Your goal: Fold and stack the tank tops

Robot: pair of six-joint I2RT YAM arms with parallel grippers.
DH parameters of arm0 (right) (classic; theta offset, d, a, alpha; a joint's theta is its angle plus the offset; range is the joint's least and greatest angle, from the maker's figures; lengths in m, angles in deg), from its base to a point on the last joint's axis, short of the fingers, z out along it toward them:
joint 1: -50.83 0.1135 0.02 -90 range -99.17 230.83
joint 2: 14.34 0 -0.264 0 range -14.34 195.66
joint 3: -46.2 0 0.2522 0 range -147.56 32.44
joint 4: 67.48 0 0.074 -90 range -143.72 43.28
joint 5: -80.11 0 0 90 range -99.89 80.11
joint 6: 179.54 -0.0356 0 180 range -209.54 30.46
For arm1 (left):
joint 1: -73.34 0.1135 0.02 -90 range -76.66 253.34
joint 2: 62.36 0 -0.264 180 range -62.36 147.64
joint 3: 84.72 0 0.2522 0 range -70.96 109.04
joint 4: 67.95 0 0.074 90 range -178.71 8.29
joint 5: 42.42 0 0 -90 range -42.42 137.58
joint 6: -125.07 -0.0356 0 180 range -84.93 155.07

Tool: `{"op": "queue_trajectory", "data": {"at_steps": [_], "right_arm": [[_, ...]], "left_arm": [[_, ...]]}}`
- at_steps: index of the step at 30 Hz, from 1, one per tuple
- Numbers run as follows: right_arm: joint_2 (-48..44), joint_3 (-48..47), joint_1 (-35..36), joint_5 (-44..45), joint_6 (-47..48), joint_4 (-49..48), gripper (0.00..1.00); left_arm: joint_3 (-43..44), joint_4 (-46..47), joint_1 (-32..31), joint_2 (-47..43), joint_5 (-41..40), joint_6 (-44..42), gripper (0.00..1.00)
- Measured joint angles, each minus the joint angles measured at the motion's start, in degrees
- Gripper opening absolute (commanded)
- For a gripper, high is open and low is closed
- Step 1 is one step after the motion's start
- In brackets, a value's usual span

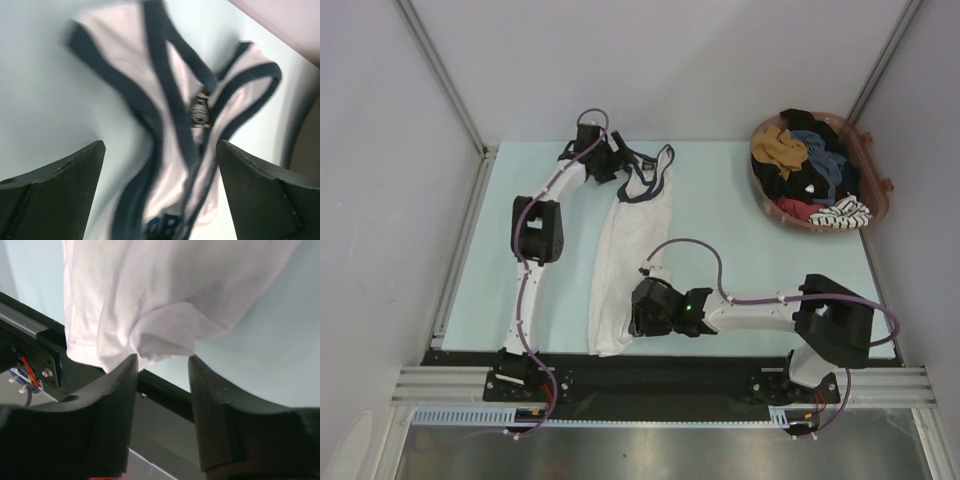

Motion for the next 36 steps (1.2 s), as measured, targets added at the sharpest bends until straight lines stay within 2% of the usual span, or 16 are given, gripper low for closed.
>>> {"op": "queue_trajectory", "data": {"at_steps": [1,4,6,7,10,13,15,22,26,31,33,35,36], "right_arm": [[-1.33,0.74,-0.28,0.22,0.24,0.24,0.80],[-5.70,3.17,-0.20,1.18,1.38,0.79,0.82],[-9.73,5.64,0.02,1.60,1.81,1.07,0.77],[-11.67,6.82,-0.13,1.57,2.12,1.22,0.70],[-15.87,10.19,-3.19,0.68,3.04,0.55,0.65],[-17.64,13.11,-8.00,-0.63,4.07,-0.70,0.70],[-17.81,13.75,-10.43,-0.98,5.57,-0.72,0.69],[-17.53,11.91,-10.82,-3.17,10.05,-2.08,0.64],[-14.03,8.17,-8.81,-4.90,11.08,-3.43,0.63],[-8.02,5.97,-6.32,-7.10,11.02,-5.62,0.64],[-6.10,5.66,-5.73,-7.56,10.97,-6.01,0.58],[-4.26,5.42,-5.16,-7.89,10.29,-6.43,0.30],[-4.00,5.42,-5.01,-7.91,10.36,-6.47,0.30]], "left_arm": [[-0.46,-0.79,0.79,-0.81,-0.46,-0.79,1.00],[-1.14,-3.80,2.78,-3.43,-3.04,-3.91,1.00],[-2.36,-6.10,3.93,-6.64,-5.88,-6.51,1.00],[-3.54,-7.15,4.39,-8.83,-7.43,-7.69,1.00],[-9.35,-8.44,4.87,-17.05,-11.45,-10.47,1.00],[-21.35,-7.26,4.55,-28.30,-13.77,-12.13,1.00],[-31.30,-5.09,4.28,-36.57,-14.58,-12.74,1.00],[-62.62,1.42,1.60,-61.48,-13.42,-13.60,1.00],[-73.92,3.28,-2.21,-69.75,-12.92,-13.66,0.99],[-82.18,3.58,-3.69,-76.61,-13.03,-14.05,0.99],[-84.56,3.61,-3.67,-79.45,-13.18,-13.99,0.99],[-87.23,3.43,-3.67,-83.12,-13.22,-13.88,0.99],[-88.54,3.50,-3.67,-85.00,-13.20,-13.60,0.99]]}}
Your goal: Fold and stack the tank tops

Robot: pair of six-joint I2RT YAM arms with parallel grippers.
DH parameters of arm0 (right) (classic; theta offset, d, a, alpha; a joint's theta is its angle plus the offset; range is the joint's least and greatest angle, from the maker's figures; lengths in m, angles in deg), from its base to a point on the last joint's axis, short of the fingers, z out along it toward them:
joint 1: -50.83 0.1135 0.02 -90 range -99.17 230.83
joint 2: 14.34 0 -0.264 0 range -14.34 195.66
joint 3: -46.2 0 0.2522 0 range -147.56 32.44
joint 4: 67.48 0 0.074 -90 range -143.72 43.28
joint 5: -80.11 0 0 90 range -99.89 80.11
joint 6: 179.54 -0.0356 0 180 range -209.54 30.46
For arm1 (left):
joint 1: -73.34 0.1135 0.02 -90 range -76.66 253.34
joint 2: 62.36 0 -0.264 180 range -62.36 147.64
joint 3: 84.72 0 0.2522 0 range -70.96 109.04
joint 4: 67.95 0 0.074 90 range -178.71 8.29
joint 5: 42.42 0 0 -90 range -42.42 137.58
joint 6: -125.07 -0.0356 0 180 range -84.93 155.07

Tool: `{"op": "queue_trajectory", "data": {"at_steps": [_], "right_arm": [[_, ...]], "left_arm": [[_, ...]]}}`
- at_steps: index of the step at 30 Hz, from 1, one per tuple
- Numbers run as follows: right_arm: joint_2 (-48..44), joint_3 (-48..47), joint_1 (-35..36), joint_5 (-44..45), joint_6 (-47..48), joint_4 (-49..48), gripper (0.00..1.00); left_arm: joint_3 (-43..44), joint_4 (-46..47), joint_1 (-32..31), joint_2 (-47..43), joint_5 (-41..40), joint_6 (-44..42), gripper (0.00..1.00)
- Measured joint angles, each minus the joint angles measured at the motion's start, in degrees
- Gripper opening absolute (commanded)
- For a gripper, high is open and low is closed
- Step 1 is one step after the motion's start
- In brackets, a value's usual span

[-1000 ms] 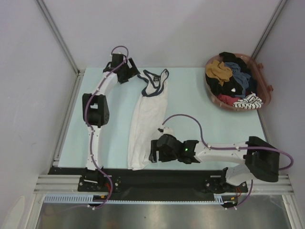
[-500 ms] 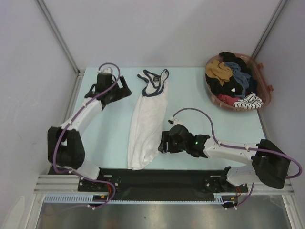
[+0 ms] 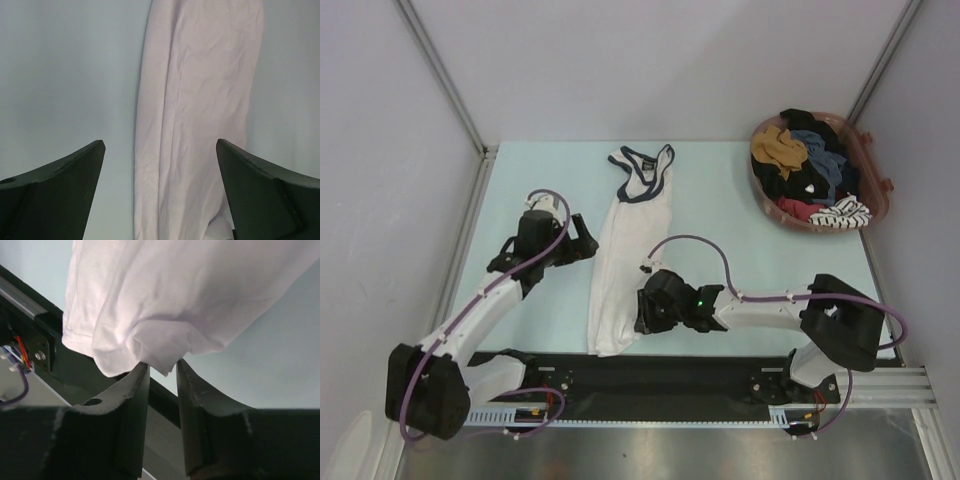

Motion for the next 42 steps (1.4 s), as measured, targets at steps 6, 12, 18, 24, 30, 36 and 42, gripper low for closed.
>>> {"op": "queue_trajectory", "data": {"at_steps": [6,12,18,24,30,36,42], "right_arm": [[-2.23,2.14,3.17,3.45,-4.28,-0.44,0.00],[-9.44,9.77,12.13,8.11,-13.49,0.79,0.00],[-10.14,10.38,18.71,11.45,-21.35,5.01,0.60],[-17.35,11.89,15.63,12.90,-21.24,8.87,0.62],[-21.81,11.50,-5.11,8.35,-12.48,8.17,0.56],[-14.80,5.05,-23.34,1.33,-2.54,6.47,0.50],[-1.60,-2.36,-33.77,-6.27,2.82,1.16,0.53]], "left_arm": [[-8.22,0.28,-0.81,-10.01,1.81,1.73,0.98],[-15.37,-0.81,-5.18,-13.27,3.41,4.26,0.98],[-18.51,-0.79,-7.19,-13.75,3.65,6.69,0.98],[-19.15,-0.63,-7.26,-14.29,3.58,7.63,0.99],[-18.86,1.90,-7.34,-10.64,2.93,7.61,1.00],[-12.63,5.62,-7.17,0.96,1.64,7.37,0.98],[1.38,10.36,-4.17,16.72,1.16,5.90,0.91]]}}
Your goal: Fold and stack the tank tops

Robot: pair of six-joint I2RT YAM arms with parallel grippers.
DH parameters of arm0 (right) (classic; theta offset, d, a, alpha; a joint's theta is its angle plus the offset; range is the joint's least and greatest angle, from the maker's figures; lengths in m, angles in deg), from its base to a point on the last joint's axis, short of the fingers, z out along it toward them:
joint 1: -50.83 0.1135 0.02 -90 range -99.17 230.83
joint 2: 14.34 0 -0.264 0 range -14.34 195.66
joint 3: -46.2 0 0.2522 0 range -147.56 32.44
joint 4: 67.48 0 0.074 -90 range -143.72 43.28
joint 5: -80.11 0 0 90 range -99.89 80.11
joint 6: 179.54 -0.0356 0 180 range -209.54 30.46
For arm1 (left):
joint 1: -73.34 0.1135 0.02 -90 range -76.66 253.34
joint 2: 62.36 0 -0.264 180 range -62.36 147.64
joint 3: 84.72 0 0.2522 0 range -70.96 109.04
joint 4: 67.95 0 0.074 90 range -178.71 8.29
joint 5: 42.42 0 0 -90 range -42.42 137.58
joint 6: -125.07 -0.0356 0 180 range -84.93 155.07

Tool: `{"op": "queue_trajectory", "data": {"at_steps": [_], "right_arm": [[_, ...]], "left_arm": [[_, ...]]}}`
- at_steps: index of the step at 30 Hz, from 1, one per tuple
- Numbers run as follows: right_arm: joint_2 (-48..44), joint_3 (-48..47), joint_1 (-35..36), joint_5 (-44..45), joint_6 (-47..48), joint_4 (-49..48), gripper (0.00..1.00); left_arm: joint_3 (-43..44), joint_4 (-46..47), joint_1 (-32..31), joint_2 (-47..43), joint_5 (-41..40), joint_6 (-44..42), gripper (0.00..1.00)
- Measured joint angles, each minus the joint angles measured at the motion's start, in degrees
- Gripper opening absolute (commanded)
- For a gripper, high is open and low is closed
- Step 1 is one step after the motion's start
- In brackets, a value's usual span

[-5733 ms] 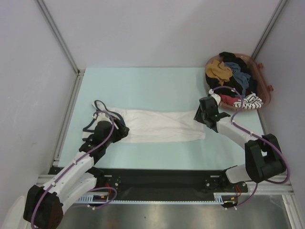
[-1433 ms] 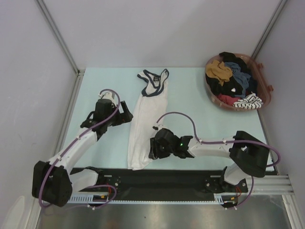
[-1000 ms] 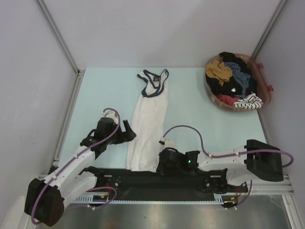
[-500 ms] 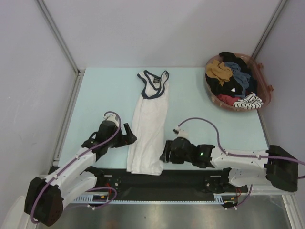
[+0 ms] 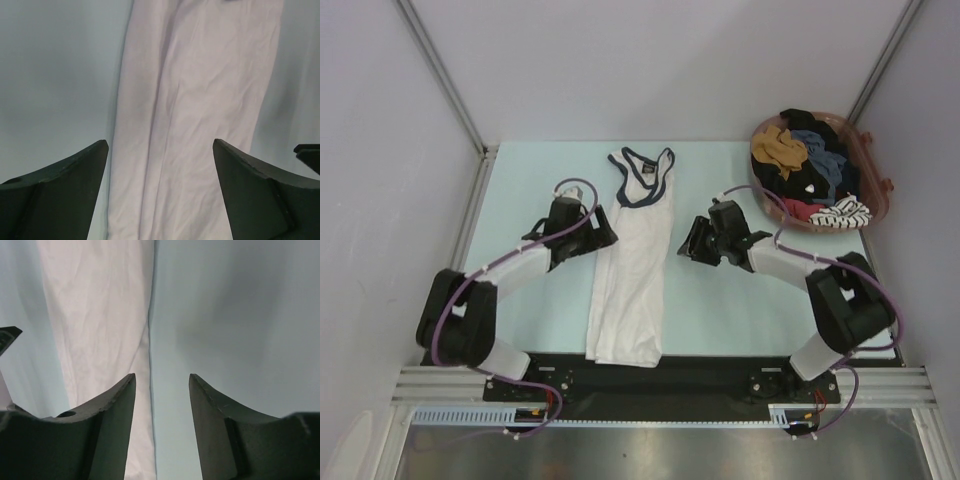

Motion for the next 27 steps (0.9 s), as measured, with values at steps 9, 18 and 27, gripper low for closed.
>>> {"op": "queue_trajectory", "data": {"at_steps": [9,18,27], "right_arm": [[20.57,-18.25,-5.60,-6.73,2.45,-3.72,0.52],[29.97,-28.13,-7.34,-9.64,3.26,-4.39,0.52],[33.51,-30.80,-8.70,-10.27,3.28,-4.37,0.52]], "left_arm": [[18.91,2.29,4.28,20.48,1.53,-1.66,0.52],[26.71,1.51,3.72,25.83,2.49,-4.09,0.56],[37.16,-1.36,1.53,31.85,1.95,-6.32,0.59]]}}
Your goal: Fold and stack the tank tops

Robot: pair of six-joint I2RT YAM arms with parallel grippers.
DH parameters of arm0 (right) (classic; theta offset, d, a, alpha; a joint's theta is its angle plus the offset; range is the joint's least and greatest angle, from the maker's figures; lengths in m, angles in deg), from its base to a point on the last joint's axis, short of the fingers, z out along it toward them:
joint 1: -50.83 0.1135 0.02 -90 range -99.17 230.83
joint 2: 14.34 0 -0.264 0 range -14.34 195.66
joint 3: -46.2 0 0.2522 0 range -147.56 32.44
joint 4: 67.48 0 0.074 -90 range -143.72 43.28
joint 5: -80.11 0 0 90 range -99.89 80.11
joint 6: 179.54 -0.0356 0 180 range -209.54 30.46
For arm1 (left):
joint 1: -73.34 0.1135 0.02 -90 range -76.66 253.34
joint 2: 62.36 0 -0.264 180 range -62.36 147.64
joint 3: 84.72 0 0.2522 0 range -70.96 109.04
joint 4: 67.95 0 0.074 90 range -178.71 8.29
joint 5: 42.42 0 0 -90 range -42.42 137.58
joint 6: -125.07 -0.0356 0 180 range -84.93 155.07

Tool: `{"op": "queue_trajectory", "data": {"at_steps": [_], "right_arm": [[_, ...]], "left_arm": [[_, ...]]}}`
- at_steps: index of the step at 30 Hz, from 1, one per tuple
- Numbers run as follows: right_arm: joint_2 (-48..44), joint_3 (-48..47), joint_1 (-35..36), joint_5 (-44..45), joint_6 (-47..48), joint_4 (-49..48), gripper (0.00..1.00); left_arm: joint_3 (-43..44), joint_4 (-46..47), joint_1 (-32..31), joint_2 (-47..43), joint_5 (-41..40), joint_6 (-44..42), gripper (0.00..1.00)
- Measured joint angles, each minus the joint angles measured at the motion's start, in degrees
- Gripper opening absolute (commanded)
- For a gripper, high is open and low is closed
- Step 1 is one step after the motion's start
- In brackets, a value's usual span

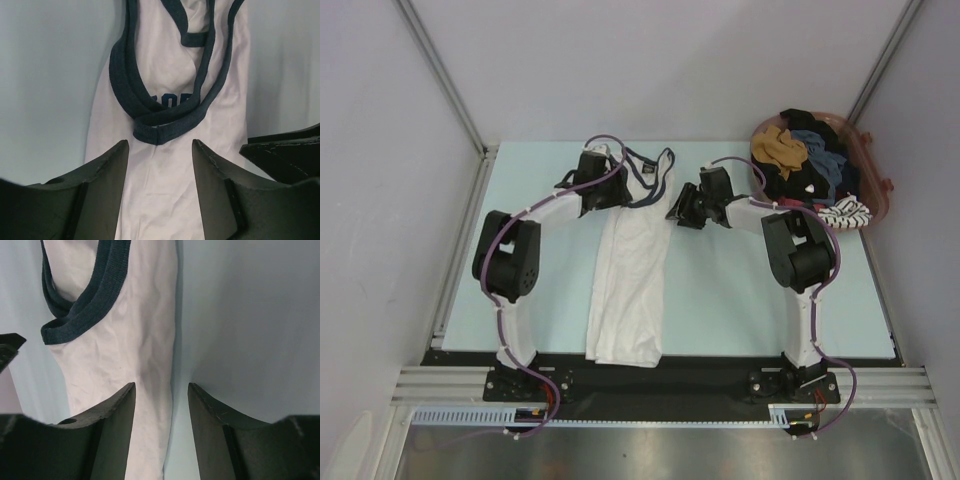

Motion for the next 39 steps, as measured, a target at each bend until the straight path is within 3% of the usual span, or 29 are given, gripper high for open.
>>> {"op": "queue_trajectory", "data": {"at_steps": [5,8,14,24,28,29,30,32,39], "right_arm": [[0.44,-0.52,-0.39,-0.07,0.17,0.00,0.52],[0.66,-0.87,-0.52,-0.15,0.31,-0.02,0.53],[1.09,-1.40,-0.68,-0.48,0.42,-0.04,0.52],[1.66,-1.81,-0.76,-1.84,0.59,-0.87,0.56],[2.58,-3.10,-0.87,-2.36,0.59,-0.98,0.58],[2.99,-3.63,-0.94,-2.47,0.59,-1.05,0.59],[3.39,-4.11,-0.94,-2.64,0.57,-1.14,0.59],[4.07,-5.09,-0.98,-2.95,0.57,-1.27,0.60],[7.15,-9.46,-1.27,-3.72,0.15,-1.33,0.58]], "left_arm": [[2.60,-3.08,-0.74,4.13,-1.27,-0.13,0.58],[2.95,-4.61,-0.74,5.33,-1.97,-0.33,0.45],[5.90,-6.54,-0.74,7.61,-2.78,-1.68,0.00],[12.11,-9.44,0.61,9.27,-2.95,-2.62,0.00],[12.26,-9.88,1.88,9.35,-3.87,-2.64,0.10],[12.26,-9.88,2.14,9.46,-4.13,-2.67,0.19],[12.26,-9.88,2.34,9.62,-4.24,-2.82,0.45],[12.26,-9.77,2.56,9.99,-4.22,-3.23,0.66],[11.78,-9.35,2.95,10.78,-4.20,-3.02,0.74]]}}
